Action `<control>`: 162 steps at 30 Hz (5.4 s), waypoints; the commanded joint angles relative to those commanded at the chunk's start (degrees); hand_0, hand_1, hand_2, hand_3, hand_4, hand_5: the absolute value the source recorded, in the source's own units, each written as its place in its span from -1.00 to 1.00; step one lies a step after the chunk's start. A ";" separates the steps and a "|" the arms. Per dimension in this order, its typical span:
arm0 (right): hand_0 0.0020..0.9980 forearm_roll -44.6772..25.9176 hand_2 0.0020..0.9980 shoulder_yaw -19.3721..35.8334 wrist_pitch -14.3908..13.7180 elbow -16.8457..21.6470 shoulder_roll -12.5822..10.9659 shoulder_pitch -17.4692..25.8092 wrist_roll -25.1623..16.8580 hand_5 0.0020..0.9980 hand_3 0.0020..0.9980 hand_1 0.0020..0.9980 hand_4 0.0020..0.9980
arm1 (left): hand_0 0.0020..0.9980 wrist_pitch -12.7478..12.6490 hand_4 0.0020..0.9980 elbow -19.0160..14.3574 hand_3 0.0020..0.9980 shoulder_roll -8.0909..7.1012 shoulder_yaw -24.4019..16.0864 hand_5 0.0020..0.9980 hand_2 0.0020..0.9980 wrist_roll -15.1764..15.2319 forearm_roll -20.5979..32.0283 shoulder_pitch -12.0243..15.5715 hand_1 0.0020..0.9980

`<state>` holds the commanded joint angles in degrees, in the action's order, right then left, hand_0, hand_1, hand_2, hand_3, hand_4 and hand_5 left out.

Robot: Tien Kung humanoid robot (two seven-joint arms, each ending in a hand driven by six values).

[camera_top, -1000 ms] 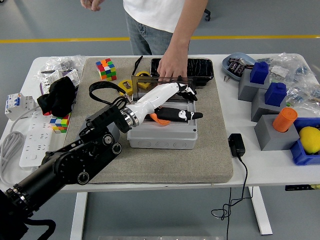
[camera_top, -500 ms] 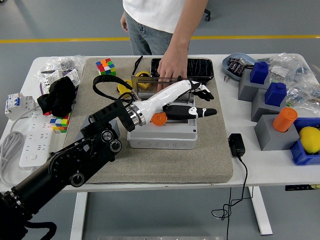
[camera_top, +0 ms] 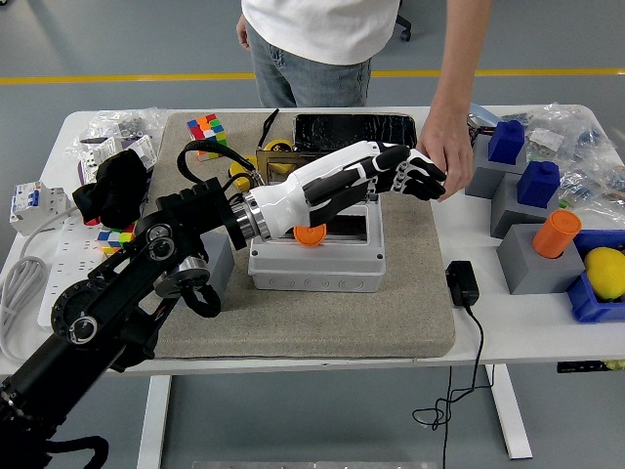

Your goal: Fetch the battery,place it into the box,close the lid of the box

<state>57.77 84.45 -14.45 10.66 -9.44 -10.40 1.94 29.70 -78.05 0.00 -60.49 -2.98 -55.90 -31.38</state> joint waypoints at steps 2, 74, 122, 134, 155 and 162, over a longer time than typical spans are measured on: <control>0.61 0.10 0.50 0.08 0.01 -0.04 0.00 0.06 0.06 1.00 0.59 0.53 1.00 | 0.50 -0.20 1.00 0.12 0.44 0.00 -0.85 1.00 0.47 0.18 4.84 0.42 0.52; 0.60 0.63 0.50 0.44 -0.20 -0.05 -0.12 0.22 0.26 1.00 0.59 0.52 1.00 | 1.00 -14.61 1.00 11.90 0.31 -0.12 -9.14 1.00 0.65 -0.52 -74.10 -3.65 1.00; 0.60 0.91 0.50 1.16 -0.04 -0.03 -0.23 0.05 0.33 1.00 0.59 0.52 1.00 | 1.00 -13.26 1.00 3.89 0.06 -4.51 5.52 1.00 0.49 -0.44 -65.34 -3.37 0.77; 0.60 0.81 0.50 0.88 -0.21 -0.02 -0.27 0.15 0.34 1.00 0.59 0.52 1.00 | 1.00 -12.60 1.00 4.37 0.05 -5.04 9.41 1.00 0.48 -0.65 -63.14 -2.82 0.76; 0.60 1.39 0.50 1.65 -0.16 -0.06 0.24 0.58 0.37 1.00 0.59 0.52 1.00 | 0.92 -14.47 1.00 -5.08 0.21 -2.56 -14.24 1.00 0.47 4.42 -48.40 4.59 0.66; 0.60 1.16 0.50 1.73 -0.30 0.05 0.44 0.36 0.22 1.00 0.59 0.52 1.00 | 0.73 -13.89 1.00 -5.83 0.32 -2.14 -24.69 1.00 0.47 7.43 -32.11 7.99 0.62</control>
<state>58.93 86.18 -14.75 10.71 -9.00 -10.04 2.17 15.81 -83.87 -2.14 -85.18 4.45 -88.02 -23.39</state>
